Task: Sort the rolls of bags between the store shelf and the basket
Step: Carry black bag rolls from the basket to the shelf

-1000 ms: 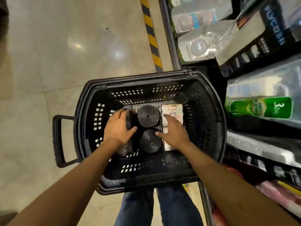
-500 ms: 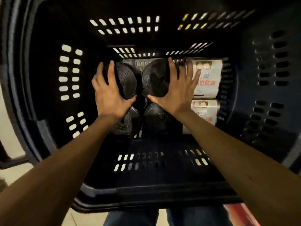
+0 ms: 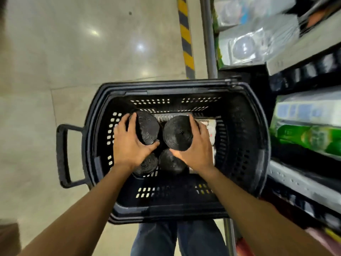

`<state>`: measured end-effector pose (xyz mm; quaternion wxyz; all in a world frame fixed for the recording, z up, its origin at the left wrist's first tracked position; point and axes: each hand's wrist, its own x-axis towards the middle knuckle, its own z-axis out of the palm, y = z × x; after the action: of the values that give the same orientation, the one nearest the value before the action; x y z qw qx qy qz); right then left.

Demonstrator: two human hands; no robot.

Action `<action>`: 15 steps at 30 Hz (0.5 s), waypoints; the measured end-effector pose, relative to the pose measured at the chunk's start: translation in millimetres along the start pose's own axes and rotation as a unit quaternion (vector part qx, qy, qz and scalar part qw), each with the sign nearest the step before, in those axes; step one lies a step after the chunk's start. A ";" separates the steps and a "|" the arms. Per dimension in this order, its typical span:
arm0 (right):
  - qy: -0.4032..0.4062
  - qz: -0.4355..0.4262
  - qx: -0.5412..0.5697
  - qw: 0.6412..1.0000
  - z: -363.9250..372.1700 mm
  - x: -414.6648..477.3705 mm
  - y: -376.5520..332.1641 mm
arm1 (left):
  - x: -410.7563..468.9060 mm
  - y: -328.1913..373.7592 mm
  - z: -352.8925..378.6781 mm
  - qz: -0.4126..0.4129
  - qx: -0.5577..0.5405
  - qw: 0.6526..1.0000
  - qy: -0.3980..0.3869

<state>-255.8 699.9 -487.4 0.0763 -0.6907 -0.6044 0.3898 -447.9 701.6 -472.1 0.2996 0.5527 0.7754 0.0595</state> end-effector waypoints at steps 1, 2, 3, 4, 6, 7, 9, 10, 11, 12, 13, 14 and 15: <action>0.005 0.001 0.000 1.000 -15.1 -9.7 -11.2 | -7.9 9.7 -18.6 0.004 0.003 1.000 0.001; 0.009 0.004 0.001 1.000 -31.0 -19.4 -22.7 | -15.9 19.9 -37.2 0.010 0.003 1.000 0.003; 0.014 0.005 0.004 1.000 -47.9 -29.7 -34.8 | -24.3 30.7 -56.5 0.017 0.001 1.000 0.006; 0.019 0.006 0.009 1.000 -65.7 -41.5 -47.6 | -33.7 42.1 -77.1 0.021 -0.002 1.000 0.006; 0.031 0.004 0.017 0.999 -103.7 -67.6 -75.0 | -55.5 66.1 -121.8 0.032 -0.009 0.999 0.003; 0.037 0.003 0.019 0.999 -122.8 -80.2 -89.2 | -66.2 76.7 -144.2 0.042 -0.016 0.999 0.003; 0.055 0.002 0.030 0.998 -159.1 -103.8 -116.6 | -86.3 96.0 -187.4 0.077 -0.025 0.997 0.007; 0.062 0.003 0.041 0.997 -176.2 -115.7 -130.0 | -95.6 105.4 -208.8 0.099 -0.023 0.995 0.008; 0.062 0.008 0.050 0.997 -192.9 -128.3 -142.9 | -104.3 114.2 -229.4 0.122 -0.021 0.992 0.010; 0.061 0.010 0.057 0.996 -207.8 -140.9 -154.1 | -111.9 122.7 -248.5 0.143 -0.019 0.989 0.011; 0.067 0.008 0.063 0.996 -221.5 -154.1 -164.6 | -119.1 130.3 -266.6 0.166 -0.016 0.986 0.012; 0.081 0.003 0.070 0.994 -233.4 -168.3 -174.3 | -126.1 137.0 -283.0 0.190 -0.014 0.982 0.014; 0.103 -0.002 0.077 0.992 -243.8 -183.4 -183.7 | -133.1 142.8 -298.0 0.214 -0.013 0.977 0.016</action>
<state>-238.2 672.4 -132.9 0.1921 -0.7183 -0.5623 0.3619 -460.8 708.6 -116.2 0.2745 0.7010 0.6429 0.1411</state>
